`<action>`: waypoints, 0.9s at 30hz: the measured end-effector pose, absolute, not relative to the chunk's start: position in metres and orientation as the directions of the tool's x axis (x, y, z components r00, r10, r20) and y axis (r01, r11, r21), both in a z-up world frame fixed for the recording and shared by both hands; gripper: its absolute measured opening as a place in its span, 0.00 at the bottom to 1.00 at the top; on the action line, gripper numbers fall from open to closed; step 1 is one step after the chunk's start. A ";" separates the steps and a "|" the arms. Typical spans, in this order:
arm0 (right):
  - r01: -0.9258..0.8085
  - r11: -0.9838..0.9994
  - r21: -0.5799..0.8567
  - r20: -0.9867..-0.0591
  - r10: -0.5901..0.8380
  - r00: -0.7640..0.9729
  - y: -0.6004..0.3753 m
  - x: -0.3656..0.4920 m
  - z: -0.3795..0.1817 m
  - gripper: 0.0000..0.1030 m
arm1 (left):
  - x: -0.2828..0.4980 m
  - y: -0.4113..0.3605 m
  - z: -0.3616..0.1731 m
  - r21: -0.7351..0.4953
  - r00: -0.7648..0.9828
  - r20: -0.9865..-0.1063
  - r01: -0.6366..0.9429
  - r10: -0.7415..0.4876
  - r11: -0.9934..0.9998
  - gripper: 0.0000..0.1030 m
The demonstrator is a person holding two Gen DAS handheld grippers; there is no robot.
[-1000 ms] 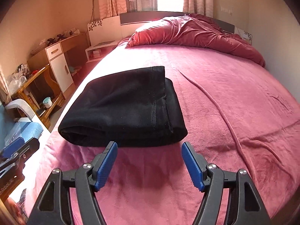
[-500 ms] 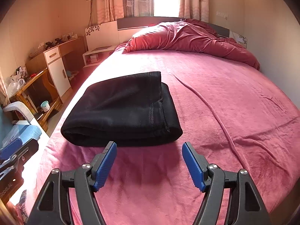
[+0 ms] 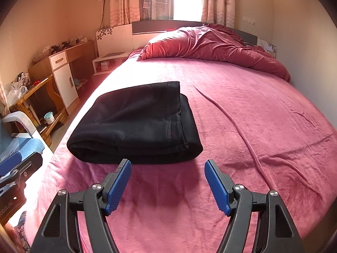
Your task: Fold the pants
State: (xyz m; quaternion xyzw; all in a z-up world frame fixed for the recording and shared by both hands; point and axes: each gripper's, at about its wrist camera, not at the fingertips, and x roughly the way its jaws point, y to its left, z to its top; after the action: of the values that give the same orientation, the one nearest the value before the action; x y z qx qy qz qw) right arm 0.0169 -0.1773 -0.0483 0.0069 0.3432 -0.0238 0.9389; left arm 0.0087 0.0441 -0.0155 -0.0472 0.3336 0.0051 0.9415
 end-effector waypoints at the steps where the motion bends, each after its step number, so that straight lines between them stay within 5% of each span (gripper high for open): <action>1: 0.049 0.999 -0.003 -0.645 -0.040 0.763 -0.178 0.017 -0.048 0.70 | 0.009 0.044 -0.015 -0.081 0.778 -0.628 -0.045 -0.016 0.996 0.72; 27: 0.053 0.999 -0.007 -0.657 -0.044 0.753 -0.180 0.015 -0.058 0.71 | 0.008 0.044 -0.018 -0.063 0.769 -0.638 -0.094 0.032 0.994 0.72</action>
State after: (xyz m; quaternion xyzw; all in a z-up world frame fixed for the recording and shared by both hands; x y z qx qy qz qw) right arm 0.0155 -0.1800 -0.0578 0.0062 0.3508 -0.0259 0.9361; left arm 0.0078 0.0441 -0.0180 -0.0459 0.3382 0.0337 0.9394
